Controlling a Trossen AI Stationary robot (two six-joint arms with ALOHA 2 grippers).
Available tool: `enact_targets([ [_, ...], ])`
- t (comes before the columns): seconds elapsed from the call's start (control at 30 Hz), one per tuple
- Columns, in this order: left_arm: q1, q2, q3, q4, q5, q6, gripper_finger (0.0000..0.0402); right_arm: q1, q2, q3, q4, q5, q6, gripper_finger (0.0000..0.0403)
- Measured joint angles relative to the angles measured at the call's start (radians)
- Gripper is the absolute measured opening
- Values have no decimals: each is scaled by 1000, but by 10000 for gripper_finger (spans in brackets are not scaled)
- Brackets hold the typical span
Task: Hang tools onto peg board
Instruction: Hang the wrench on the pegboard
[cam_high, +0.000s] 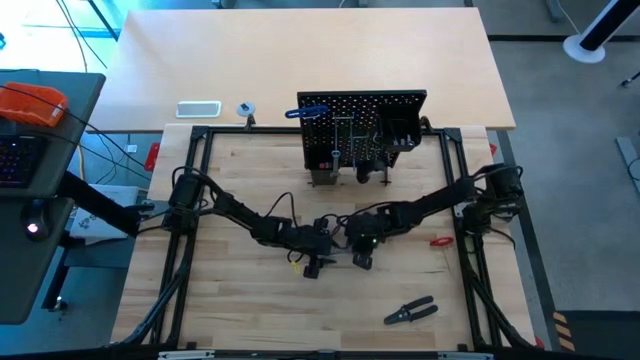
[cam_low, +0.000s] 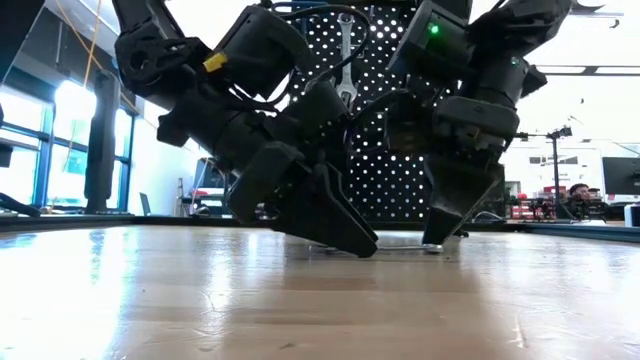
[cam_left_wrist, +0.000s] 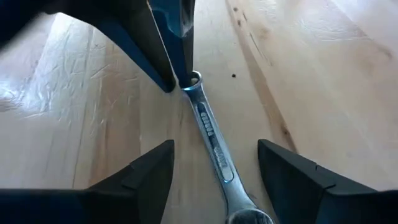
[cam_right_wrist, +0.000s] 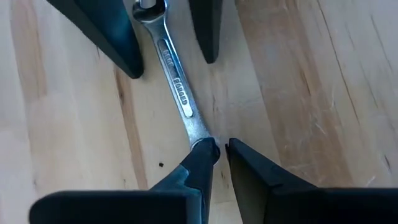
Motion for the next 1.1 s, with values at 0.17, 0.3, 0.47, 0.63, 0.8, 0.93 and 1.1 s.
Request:
enact_targets([
  [0.17, 0, 18, 16, -9, -6, 19, 189, -17, 1, -1, 16, -31, 3, 50],
  [0.3, 0, 36, 33, -28, 0, 26, 133, -19, 2, -2, 31, -44, 2, 50],
  [0.47, -1, 47, 32, -39, -5, 62, 35, -18, 2, -2, 35, -56, 4, 50],
  [0.63, -1, 47, 31, -37, -32, 96, 12, -18, 1, -2, 38, -58, 18, 50],
  [0.8, -8, 48, 31, -37, -38, 109, 1, -18, -6, -2, 36, -55, 8, 50],
  [0.93, -11, 48, 31, -31, -37, 109, 1, -18, -23, -2, 32, -46, 0, 50],
  [1.1, -12, 47, 30, -28, -39, 109, 1, -17, -27, -2, 30, -45, -7, 50],
])
